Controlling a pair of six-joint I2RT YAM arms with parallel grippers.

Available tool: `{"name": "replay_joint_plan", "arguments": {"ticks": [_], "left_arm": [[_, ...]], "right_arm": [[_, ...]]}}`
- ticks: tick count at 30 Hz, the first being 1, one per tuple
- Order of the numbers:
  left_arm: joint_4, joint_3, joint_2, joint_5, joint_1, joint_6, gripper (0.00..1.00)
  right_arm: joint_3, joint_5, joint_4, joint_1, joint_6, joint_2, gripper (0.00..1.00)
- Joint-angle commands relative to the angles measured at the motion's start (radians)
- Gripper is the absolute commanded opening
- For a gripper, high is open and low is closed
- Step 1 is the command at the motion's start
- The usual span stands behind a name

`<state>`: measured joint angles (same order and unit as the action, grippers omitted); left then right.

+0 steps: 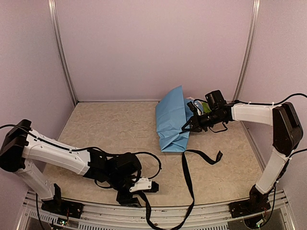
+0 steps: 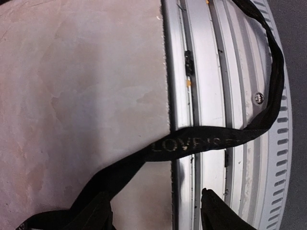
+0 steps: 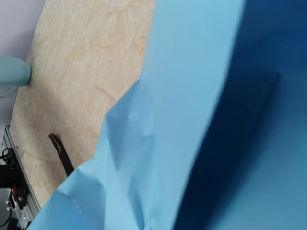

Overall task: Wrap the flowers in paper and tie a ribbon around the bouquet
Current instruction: Move the ribbon to the center of the board.

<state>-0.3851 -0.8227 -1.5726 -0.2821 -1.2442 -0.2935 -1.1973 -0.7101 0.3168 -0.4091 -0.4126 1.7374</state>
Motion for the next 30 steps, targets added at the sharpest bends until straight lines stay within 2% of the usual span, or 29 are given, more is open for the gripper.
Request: {"name": "replay_joint_plan", "arguments": {"ticks": [1,5,8,13,14,16,17,22,27,30], "left_arm": [[0.089,-0.014,-0.033,0.008,0.017,-0.016,0.62],[0.15,-0.02,-0.091,0.052,0.008,-0.024,0.62],[0.195,-0.013,-0.095,0.035,-0.001,-0.037,0.62],[0.147,-0.036,-0.128,0.05,0.003,-0.038,0.53],[0.141,-0.044,-0.138,0.052,0.003,-0.042,0.45],[0.128,-0.07,-0.168,0.065,0.01,-0.037,0.11],[0.114,-0.087,-0.19,0.075,0.014,-0.03,0.0],[0.126,-0.147,-0.26,0.161,0.062,0.041,0.0],[0.254,-0.175,-0.233,0.278,0.234,0.142,0.0],[0.285,-0.197,-0.237,0.28,0.312,0.176,0.0]], "right_arm": [[0.011,-0.017,-0.03,0.015,0.014,-0.016,0.0],[0.016,-0.017,-0.03,0.015,0.013,-0.017,0.0],[0.019,-0.024,-0.028,0.016,0.014,-0.013,0.0],[0.018,-0.025,-0.035,0.019,0.01,-0.022,0.0],[0.018,-0.026,-0.034,0.02,0.009,-0.022,0.0],[0.012,-0.03,-0.035,0.021,0.008,-0.021,0.0],[0.012,-0.032,-0.035,0.022,0.008,-0.022,0.0],[0.014,-0.03,-0.031,0.024,0.009,-0.028,0.0],[0.003,-0.031,-0.021,0.029,0.012,-0.031,0.0],[0.002,-0.036,-0.021,0.029,0.008,-0.039,0.0]]}}
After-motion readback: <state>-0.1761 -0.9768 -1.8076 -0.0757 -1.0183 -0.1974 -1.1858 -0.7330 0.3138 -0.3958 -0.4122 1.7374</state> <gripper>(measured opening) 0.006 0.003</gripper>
